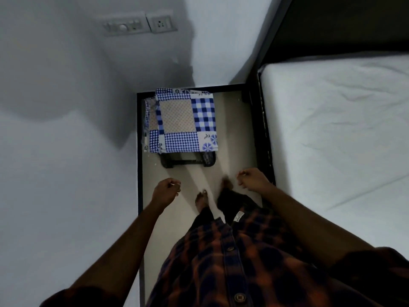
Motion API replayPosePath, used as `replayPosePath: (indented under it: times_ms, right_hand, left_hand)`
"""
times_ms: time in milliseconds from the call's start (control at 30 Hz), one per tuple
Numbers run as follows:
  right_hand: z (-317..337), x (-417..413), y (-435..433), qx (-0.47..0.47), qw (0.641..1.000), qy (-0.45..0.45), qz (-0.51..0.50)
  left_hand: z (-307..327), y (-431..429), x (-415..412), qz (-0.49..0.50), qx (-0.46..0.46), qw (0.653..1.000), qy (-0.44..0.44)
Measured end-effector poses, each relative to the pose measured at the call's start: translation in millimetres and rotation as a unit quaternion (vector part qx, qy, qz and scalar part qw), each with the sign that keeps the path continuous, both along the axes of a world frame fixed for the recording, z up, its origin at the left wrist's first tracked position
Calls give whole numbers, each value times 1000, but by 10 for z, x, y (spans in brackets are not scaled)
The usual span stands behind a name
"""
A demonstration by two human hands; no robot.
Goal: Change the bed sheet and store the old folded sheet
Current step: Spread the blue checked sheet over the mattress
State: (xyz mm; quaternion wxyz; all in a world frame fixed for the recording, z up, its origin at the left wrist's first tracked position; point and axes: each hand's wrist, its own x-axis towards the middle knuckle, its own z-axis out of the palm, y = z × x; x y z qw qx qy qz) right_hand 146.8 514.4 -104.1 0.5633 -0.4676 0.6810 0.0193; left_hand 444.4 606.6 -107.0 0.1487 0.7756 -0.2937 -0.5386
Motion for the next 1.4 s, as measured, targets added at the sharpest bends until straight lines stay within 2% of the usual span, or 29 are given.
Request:
replayPosePath:
  times_ms: [133, 367, 533, 600, 667, 767, 833, 967, 1100, 1200, 1267, 1400]
  right_hand:
    - [-88, 295, -642, 16, 999, -4, 39]
    - [-439, 720, -1621, 64, 985, 12, 162]
    - [-728, 952, -2167, 69, 989, 17, 133]
    - [-911, 1020, -2343, 76, 990, 19, 118]
    - [-1121, 1097, -2524, 74, 994, 10, 76]
    - [-1445, 1228, -2731, 78, 996, -38, -30]
    - [-1625, 1321, -2834, 101, 986, -74, -113]
    - [-1927, 1487, -2838, 113, 977, -80, -161]
    - [-2004, 1485, -2808, 142, 971, -68, -179]
    - [-1899, 1436, -2802, 144, 967, -75, -198]
    - [-1776, 1431, -2813, 133, 967, -86, -202]
    - [-1467, 1454, -2755, 96, 968, -142, -181]
  left_hand:
    - [-124, -628, 274, 1, 16, 1000, -18]
    - [-397, -1331, 598, 123, 64, 990, -34]
    - [-721, -1758, 719, 193, 89, 977, -1]
    - [-843, -1909, 759, 282, 95, 955, 18]
    - [-1058, -1999, 842, 381, 130, 913, 64]
    - [-1373, -2028, 886, 462, 181, 850, 179]
    - [-1544, -2036, 866, 523, 150, 807, 228]
    - [-1704, -1972, 852, 571, 135, 774, 237]
    - [-1679, -1942, 906, 558, 141, 774, 266]
    - [-1616, -1937, 980, 526, 156, 796, 256]
    - [-1573, -1924, 1023, 526, 152, 797, 257]
    - [-1365, -2039, 1059, 488, 140, 826, 244]
